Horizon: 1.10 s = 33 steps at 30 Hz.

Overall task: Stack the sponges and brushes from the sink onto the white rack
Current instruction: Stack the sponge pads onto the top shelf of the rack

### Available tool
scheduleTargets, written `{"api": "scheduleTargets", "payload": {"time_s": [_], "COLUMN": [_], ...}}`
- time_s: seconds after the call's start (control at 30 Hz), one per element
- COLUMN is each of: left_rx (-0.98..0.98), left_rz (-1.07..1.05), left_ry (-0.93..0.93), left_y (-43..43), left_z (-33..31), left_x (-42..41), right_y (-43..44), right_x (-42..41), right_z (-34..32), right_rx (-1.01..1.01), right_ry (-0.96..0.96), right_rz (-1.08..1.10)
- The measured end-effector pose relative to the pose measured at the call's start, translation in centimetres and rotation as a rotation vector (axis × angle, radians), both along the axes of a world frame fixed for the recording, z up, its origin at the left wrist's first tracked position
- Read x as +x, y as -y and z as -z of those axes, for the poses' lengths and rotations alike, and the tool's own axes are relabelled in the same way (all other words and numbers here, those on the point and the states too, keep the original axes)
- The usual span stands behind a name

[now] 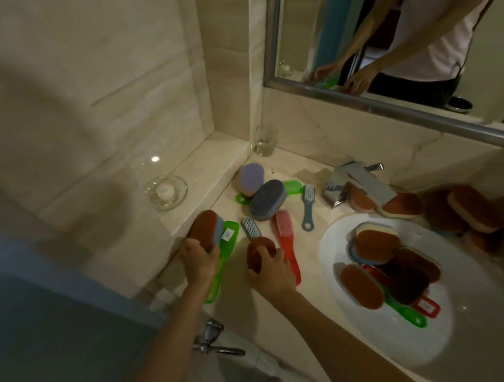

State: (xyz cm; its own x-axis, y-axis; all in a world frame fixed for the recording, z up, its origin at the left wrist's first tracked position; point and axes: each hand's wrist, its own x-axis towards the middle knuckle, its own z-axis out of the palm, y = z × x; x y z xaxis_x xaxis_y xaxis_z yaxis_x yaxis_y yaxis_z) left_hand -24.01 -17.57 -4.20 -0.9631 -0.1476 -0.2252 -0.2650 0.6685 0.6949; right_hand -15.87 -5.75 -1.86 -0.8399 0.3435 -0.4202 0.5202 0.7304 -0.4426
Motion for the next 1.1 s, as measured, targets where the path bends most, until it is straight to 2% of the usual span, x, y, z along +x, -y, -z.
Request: {"api": "scheduleTargets", "payload": {"time_s": [0.2,0.33,0.53,0.73,0.97,1.1], "left_rx": [0.034,0.090,0.294,0.402,0.370,0.413], "left_rz": [0.022,-0.006,-0.037,0.213,0.641,0.787], "left_ry": [0.036,0.007,-0.091,-0.199,-0.328,-0.427], "left_y": [0.3,-0.1,-2.5,-9.2,-20.7,-26.8], "left_z": [0.3,-0.8,-5.0,-11.6,-18.2,-21.7], "left_x": [-1.9,-2.1,-0.1,1.3,6.4,10.9], "right_y": [0.7,-0.1,-3.6,-11.3,-21.2,-26.5], "right_x": [-0.9,-1.6,-1.7,2.1,11.4,17.8], "right_z": [1.1,1.2,-1.5,-8.7,-17.0,-20.9], "right_rx": [0.093,0.035,-0.084,-0.206,-0.040,0.021], "right_ry": [0.061,0.056,-0.201,-0.421,-0.714,-0.828], "right_rz": [0.043,0.094,0.207,0.363,0.508,0.522]}}
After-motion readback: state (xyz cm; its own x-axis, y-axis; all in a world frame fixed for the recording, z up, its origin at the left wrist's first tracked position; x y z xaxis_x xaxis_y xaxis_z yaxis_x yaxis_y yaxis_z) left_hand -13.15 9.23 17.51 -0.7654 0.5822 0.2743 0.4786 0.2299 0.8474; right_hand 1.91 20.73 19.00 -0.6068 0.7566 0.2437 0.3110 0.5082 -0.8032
